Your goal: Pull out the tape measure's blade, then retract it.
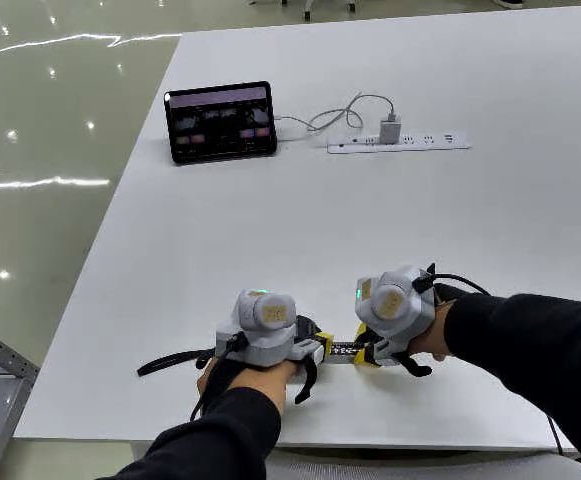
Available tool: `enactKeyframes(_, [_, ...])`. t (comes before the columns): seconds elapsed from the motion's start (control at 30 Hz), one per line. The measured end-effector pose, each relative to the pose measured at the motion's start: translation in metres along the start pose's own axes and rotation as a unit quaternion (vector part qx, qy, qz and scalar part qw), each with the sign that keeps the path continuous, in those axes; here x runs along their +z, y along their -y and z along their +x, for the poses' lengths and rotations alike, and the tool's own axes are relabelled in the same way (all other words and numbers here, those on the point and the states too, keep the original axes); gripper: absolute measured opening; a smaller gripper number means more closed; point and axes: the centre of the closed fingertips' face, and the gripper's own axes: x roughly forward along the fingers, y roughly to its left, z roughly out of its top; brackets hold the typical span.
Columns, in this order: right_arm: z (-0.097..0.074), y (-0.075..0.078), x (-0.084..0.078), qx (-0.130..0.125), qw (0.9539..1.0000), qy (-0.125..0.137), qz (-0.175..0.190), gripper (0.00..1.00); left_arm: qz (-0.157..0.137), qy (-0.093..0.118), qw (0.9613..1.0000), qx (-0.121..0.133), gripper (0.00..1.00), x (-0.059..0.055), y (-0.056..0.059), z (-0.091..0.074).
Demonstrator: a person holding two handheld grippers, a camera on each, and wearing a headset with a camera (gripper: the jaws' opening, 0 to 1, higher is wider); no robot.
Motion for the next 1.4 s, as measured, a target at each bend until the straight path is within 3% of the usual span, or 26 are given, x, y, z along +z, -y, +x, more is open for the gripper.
enactKeyframes(1.4, [0.009, 0.001, 0.016, 0.009, 0.9999, 0.014, -0.002, 0.11, -0.011, 0.001, 0.9999, -0.003, 0.61, 0.001, -0.001, -0.001])
